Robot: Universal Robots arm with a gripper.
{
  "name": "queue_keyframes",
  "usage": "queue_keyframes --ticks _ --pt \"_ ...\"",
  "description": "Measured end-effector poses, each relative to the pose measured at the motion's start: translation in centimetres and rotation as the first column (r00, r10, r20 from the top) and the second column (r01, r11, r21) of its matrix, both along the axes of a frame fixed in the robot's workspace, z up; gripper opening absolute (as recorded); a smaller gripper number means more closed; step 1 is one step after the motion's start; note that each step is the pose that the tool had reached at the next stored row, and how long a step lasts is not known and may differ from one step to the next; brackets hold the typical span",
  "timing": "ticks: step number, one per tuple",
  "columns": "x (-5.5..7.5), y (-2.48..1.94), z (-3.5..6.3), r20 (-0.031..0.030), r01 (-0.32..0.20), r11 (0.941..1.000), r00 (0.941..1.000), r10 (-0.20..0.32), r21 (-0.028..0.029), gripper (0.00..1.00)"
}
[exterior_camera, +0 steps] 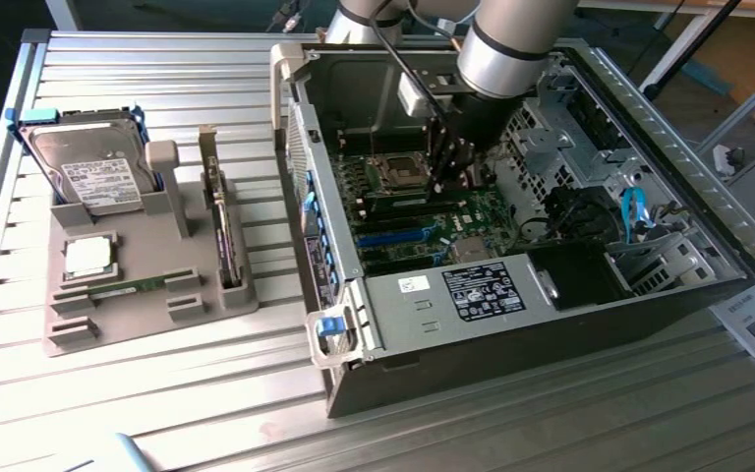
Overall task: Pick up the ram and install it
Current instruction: 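Insert the ram into the slot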
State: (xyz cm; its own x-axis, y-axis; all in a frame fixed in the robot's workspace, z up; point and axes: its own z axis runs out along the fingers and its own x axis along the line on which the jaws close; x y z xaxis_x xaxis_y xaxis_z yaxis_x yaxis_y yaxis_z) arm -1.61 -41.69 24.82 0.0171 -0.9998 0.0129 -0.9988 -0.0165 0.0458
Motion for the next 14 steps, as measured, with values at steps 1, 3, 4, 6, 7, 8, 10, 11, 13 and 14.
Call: queue_keyframes --ticks 1,3,4,6,7,8,10,11,13,14 --pt "-0.01 0.15 -0.18 0.0 0.0 1.0 1.0 0.0 0.0 0.13" --pt "-0.01 0.57 -0.74 0.0 0.0 1.0 1.0 0.0 -0.0004 0.13" --pt "0.0 0.62 -0.84 0.0 0.0 1.0 1.0 0.0 -0.0004 0.13" --pt "-0.05 0.62 -0.94 -0.0001 0.0 1.0 1.0 0.0 -0.0007 0.13" --pt "-0.16 0.62 -0.98 -0.0001 0.002 1.0 1.0 -0.002 -0.0009 0.13" --pt "-0.19 0.62 -1.01 -0.0001 0.003 1.0 1.0 -0.003 -0.0013 0.13" --pt "-0.19 0.62 -1.03 -0.0001 0.003 1.0 1.0 -0.003 -0.0013 0.13" --pt "-0.19 0.63 -1.06 0.0 0.003 1.0 1.0 -0.003 -0.0022 0.13" --pt "-0.19 0.62 -1.07 -0.0001 0.003 1.0 1.0 -0.003 -0.0026 0.13" --pt "-0.2 0.62 -1.07 -0.0001 0.003 1.0 1.0 -0.003 -0.0027 0.13"
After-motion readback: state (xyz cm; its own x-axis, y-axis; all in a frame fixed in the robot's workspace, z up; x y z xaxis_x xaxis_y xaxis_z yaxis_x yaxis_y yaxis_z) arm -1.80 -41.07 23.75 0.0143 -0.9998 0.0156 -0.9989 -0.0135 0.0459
